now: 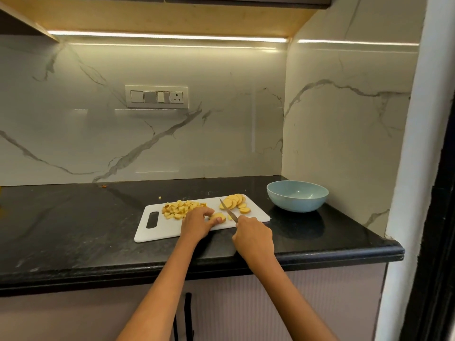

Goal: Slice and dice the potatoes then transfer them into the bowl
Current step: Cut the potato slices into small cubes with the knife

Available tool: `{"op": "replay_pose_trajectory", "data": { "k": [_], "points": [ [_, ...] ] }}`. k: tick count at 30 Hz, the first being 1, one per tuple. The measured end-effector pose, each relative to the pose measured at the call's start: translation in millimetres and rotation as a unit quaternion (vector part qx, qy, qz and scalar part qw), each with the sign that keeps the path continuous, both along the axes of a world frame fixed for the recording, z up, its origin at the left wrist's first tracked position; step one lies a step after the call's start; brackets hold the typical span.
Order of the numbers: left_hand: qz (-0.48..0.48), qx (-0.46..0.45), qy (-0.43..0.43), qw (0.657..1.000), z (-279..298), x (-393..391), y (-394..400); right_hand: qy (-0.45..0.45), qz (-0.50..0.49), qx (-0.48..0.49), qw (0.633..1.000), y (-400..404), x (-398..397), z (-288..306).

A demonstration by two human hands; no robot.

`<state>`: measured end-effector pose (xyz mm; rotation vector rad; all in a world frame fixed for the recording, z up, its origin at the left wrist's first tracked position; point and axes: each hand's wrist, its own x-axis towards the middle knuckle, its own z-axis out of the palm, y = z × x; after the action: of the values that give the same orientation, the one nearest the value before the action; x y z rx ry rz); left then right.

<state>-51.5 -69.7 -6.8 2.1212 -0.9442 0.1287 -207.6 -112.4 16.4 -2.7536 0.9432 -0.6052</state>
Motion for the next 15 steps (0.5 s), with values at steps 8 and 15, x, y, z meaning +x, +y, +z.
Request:
{"op": "replay_pose_trajectory", "data": {
  "k": [8, 15],
  "points": [
    [0.002, -0.013, 0.008, 1.000, 1.1, -1.0, -0.2, 0.021, 0.018, 0.008, 1.000, 1.0, 3.5, -0.9],
    [-0.010, -0.022, 0.018, 1.000, 1.7, -1.6, 1.3, 0.046, 0.030, -0.028, 0.998, 6.3, 2.5, 2.5]
  ]
}}
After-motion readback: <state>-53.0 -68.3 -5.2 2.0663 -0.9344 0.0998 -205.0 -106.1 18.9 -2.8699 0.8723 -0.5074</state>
